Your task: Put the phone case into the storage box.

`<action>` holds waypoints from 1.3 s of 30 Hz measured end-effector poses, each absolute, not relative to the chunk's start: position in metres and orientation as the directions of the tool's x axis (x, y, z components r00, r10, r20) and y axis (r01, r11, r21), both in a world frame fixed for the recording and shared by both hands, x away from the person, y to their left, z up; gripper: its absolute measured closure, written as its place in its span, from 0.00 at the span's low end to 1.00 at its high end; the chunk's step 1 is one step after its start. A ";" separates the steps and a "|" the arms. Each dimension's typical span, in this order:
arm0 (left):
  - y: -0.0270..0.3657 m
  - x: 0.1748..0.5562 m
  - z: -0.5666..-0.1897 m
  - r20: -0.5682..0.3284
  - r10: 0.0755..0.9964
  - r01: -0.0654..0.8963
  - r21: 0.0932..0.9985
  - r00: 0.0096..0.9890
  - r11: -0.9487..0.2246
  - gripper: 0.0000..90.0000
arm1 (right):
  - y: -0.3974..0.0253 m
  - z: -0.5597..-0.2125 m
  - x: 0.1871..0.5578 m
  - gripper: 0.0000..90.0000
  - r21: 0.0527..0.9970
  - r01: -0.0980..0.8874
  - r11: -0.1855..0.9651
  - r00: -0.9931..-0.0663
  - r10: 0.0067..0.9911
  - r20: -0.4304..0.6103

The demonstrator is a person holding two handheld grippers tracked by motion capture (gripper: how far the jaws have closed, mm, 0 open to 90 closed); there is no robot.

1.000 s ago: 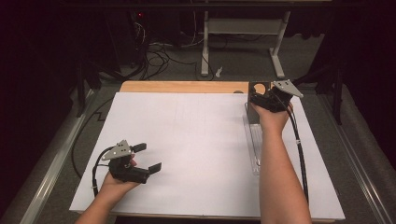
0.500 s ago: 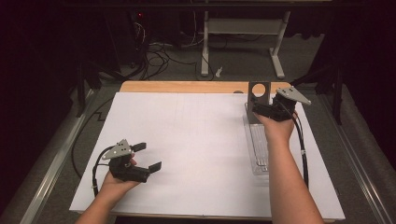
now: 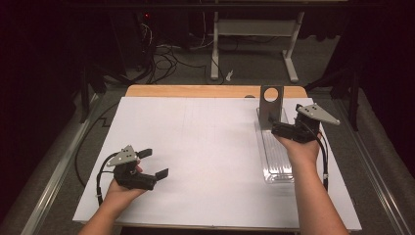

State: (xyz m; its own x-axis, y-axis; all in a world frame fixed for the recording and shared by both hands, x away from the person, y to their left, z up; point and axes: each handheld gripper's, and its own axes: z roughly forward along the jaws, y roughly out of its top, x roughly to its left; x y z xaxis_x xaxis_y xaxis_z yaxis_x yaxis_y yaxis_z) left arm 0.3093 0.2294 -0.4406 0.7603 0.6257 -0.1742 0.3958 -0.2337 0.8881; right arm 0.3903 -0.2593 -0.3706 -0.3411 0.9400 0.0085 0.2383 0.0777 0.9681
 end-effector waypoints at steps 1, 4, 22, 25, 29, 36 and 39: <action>0.230 0.309 -0.441 -0.173 0.629 0.397 0.888 0.758 -0.233 0.01 | -0.260 -0.371 0.386 0.00 0.969 0.236 0.078 -0.351 0.936 0.010; 0.231 0.309 -0.440 -0.172 0.635 0.397 0.888 0.753 -0.230 0.01 | -0.261 -0.372 0.375 0.00 0.966 0.244 0.081 -0.371 0.928 0.016; 0.231 0.307 -0.440 -0.162 0.646 0.397 0.887 0.746 -0.236 0.01 | -0.269 -0.391 0.306 0.00 0.960 0.256 0.116 -0.478 0.878 0.021; 0.231 0.306 -0.439 -0.161 0.648 0.394 0.889 0.745 -0.233 0.01 | -0.277 -0.395 0.296 0.00 0.961 0.252 0.113 -0.478 0.878 0.022; 0.231 0.306 -0.440 -0.160 0.651 0.397 0.888 0.742 -0.233 0.01 | -0.290 -0.403 0.280 0.00 0.968 0.233 0.096 -0.478 0.878 0.028; 0.229 0.306 -0.440 -0.155 0.655 0.395 0.888 0.740 -0.237 0.01 | -0.308 -0.425 0.261 0.00 0.974 0.215 0.074 -0.495 0.868 0.044; 0.228 0.306 -0.440 -0.152 0.660 0.399 0.885 0.736 -0.241 0.01 | -0.306 -0.430 0.263 0.00 0.974 0.214 0.067 -0.510 0.858 0.053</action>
